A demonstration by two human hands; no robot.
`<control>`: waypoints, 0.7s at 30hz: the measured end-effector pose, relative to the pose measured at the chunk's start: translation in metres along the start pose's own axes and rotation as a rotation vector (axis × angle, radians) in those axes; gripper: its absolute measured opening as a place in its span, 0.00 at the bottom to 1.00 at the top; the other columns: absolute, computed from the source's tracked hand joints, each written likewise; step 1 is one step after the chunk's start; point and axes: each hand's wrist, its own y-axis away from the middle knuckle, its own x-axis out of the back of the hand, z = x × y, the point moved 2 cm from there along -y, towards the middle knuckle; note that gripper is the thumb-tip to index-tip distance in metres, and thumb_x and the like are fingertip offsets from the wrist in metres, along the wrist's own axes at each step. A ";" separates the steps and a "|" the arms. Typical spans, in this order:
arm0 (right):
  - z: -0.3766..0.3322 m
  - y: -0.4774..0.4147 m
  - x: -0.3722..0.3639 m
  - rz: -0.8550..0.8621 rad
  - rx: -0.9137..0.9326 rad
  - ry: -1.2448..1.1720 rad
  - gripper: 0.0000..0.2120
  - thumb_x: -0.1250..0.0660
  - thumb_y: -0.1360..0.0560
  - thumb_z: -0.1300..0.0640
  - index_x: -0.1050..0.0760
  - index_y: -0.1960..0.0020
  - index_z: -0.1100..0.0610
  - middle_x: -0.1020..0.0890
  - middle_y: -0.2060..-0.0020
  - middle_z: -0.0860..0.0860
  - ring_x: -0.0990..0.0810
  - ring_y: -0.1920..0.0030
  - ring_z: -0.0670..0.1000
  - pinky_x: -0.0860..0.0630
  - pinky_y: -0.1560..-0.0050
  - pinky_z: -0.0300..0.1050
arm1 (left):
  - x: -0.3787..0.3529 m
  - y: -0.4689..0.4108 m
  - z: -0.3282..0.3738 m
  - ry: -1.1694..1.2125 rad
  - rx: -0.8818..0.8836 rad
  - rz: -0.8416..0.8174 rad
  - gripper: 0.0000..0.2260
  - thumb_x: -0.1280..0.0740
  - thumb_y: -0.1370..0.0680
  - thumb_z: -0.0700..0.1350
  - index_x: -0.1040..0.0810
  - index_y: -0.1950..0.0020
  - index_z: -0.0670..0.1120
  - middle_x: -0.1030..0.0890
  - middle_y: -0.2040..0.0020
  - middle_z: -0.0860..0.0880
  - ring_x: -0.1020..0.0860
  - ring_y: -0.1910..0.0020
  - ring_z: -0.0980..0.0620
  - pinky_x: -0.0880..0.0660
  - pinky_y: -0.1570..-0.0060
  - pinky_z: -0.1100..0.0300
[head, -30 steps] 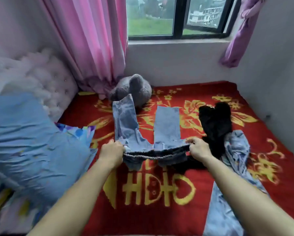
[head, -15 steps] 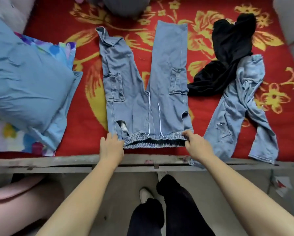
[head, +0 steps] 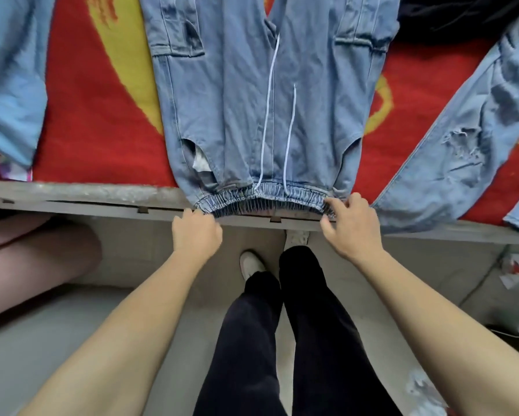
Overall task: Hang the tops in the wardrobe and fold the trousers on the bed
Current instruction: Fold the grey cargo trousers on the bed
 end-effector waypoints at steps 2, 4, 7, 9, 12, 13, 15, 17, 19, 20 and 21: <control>0.001 -0.003 0.008 0.094 0.101 0.029 0.18 0.30 0.26 0.51 0.21 0.41 0.59 0.26 0.54 0.60 0.27 0.55 0.61 0.29 0.58 0.55 | 0.010 0.006 0.013 0.049 -0.022 0.214 0.11 0.36 0.23 0.49 0.21 0.52 0.42 0.20 0.53 0.42 0.25 0.51 0.41 0.30 0.55 0.50; 0.001 -0.009 0.012 0.098 0.189 0.071 0.18 0.29 0.26 0.49 0.22 0.41 0.59 0.25 0.51 0.59 0.26 0.53 0.62 0.30 0.56 0.55 | 0.021 0.006 0.022 0.057 -0.073 0.369 0.12 0.32 0.26 0.48 0.24 0.51 0.41 0.22 0.55 0.41 0.25 0.53 0.40 0.31 0.58 0.49; 0.000 -0.023 0.011 0.054 0.283 0.164 0.21 0.28 0.28 0.49 0.24 0.39 0.57 0.24 0.49 0.58 0.25 0.49 0.61 0.30 0.52 0.55 | 0.037 -0.005 0.036 0.010 -0.135 0.476 0.18 0.27 0.30 0.50 0.28 0.48 0.42 0.25 0.53 0.41 0.27 0.54 0.41 0.32 0.57 0.48; -0.002 -0.031 0.003 0.032 0.334 0.219 0.23 0.28 0.30 0.52 0.25 0.36 0.56 0.23 0.49 0.57 0.24 0.50 0.61 0.30 0.52 0.55 | 0.043 -0.014 0.047 -0.044 -0.202 0.455 0.20 0.25 0.32 0.46 0.27 0.44 0.43 0.25 0.51 0.42 0.27 0.53 0.40 0.31 0.57 0.49; -0.002 -0.038 -0.009 0.115 0.366 0.228 0.20 0.33 0.29 0.58 0.24 0.37 0.55 0.22 0.53 0.56 0.23 0.55 0.61 0.28 0.57 0.55 | 0.042 -0.025 0.052 -0.046 -0.275 0.426 0.22 0.27 0.35 0.32 0.25 0.42 0.40 0.24 0.50 0.40 0.25 0.56 0.39 0.28 0.68 0.50; 0.000 -0.039 -0.011 0.175 0.375 0.204 0.19 0.34 0.29 0.59 0.23 0.38 0.54 0.22 0.56 0.56 0.24 0.58 0.60 0.29 0.59 0.54 | 0.042 -0.026 0.051 -0.016 -0.284 0.430 0.22 0.29 0.35 0.28 0.25 0.43 0.39 0.25 0.52 0.39 0.26 0.58 0.39 0.29 0.72 0.52; 0.006 -0.037 -0.016 0.310 0.430 0.148 0.19 0.36 0.30 0.59 0.22 0.40 0.53 0.24 0.58 0.55 0.26 0.61 0.59 0.31 0.62 0.53 | 0.042 -0.024 0.047 0.019 -0.273 0.497 0.18 0.31 0.36 0.26 0.25 0.49 0.39 0.25 0.56 0.40 0.27 0.61 0.40 0.32 0.78 0.55; 0.015 -0.030 -0.021 0.368 0.494 0.107 0.19 0.36 0.29 0.60 0.21 0.39 0.51 0.25 0.58 0.55 0.28 0.61 0.58 0.33 0.61 0.53 | 0.040 -0.017 0.043 0.031 -0.254 0.563 0.16 0.33 0.37 0.27 0.25 0.52 0.39 0.26 0.58 0.41 0.28 0.63 0.42 0.36 0.79 0.58; 0.023 -0.020 -0.022 0.259 0.479 0.099 0.22 0.33 0.27 0.61 0.22 0.35 0.50 0.24 0.56 0.56 0.27 0.58 0.59 0.32 0.57 0.54 | 0.034 -0.012 0.045 0.038 -0.254 0.510 0.16 0.32 0.36 0.28 0.24 0.51 0.40 0.25 0.57 0.41 0.27 0.60 0.41 0.38 0.77 0.57; 0.024 -0.018 -0.021 0.142 0.448 0.125 0.25 0.32 0.27 0.62 0.24 0.31 0.49 0.24 0.53 0.56 0.26 0.55 0.60 0.31 0.55 0.54 | 0.031 -0.011 0.048 0.037 -0.255 0.414 0.17 0.32 0.34 0.29 0.25 0.47 0.40 0.25 0.55 0.41 0.27 0.57 0.41 0.38 0.74 0.56; 0.024 -0.018 -0.019 0.004 0.419 0.166 0.27 0.32 0.26 0.61 0.27 0.28 0.47 0.24 0.50 0.56 0.26 0.52 0.60 0.31 0.52 0.55 | 0.028 -0.012 0.052 0.046 -0.241 0.292 0.17 0.33 0.31 0.30 0.26 0.44 0.40 0.26 0.51 0.41 0.28 0.54 0.40 0.36 0.71 0.53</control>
